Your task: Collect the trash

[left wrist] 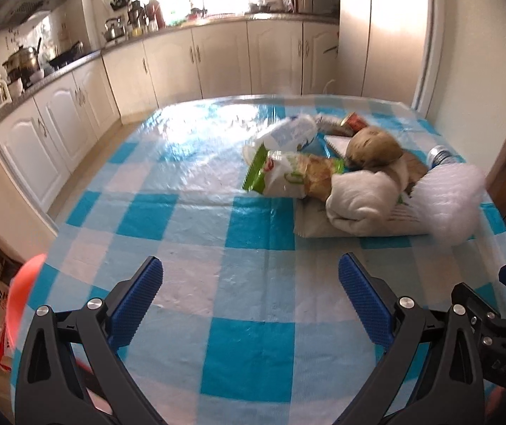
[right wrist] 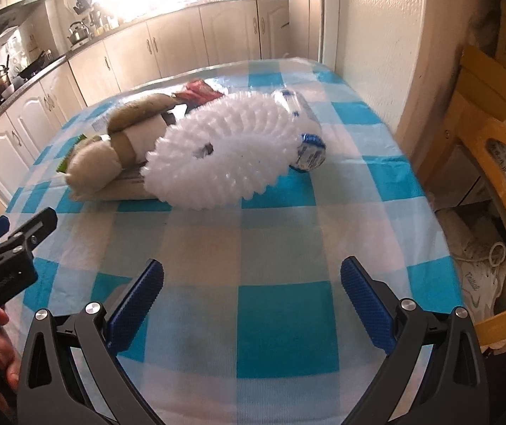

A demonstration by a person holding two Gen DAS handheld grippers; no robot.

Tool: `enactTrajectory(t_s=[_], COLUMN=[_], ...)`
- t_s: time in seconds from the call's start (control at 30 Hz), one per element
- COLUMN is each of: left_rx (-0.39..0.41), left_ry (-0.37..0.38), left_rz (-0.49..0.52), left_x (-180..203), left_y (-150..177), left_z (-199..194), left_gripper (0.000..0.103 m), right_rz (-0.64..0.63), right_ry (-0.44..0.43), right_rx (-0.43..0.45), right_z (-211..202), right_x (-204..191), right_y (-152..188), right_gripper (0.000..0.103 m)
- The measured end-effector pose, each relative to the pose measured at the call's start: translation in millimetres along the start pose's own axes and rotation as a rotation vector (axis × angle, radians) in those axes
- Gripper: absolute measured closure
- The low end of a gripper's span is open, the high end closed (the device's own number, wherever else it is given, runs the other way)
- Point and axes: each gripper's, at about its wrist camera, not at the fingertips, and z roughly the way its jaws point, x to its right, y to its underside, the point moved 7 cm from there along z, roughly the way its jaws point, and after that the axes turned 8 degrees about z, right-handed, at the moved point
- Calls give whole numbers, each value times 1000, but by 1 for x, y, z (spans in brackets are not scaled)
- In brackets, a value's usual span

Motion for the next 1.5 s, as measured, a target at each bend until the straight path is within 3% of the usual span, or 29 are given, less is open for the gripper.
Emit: enactTrajectory(t_s=[0.17, 0.73, 1.03, 1.5], left_rx=[91, 282, 344, 372], left_ry=[-3, -25, -39, -51], left_rz=[10, -34, -67, -90], left_x=[-6, -36, -53, -64], left_y=[-12, -30, -35, -35], left_z=[-31, -126, -155, -166], left_gripper=[3, 3, 3, 3], right_rz=[0, -49, -84, -67], right_ry=[-16, -58, -69, -113], right_rx=[46, 265, 350, 382], right_z=[-25, -130, -163, -173], right_x=[-5, -34, -44, -40], right_y=[-9, -32, -36, -37], right_gripper=[5, 5, 5, 5])
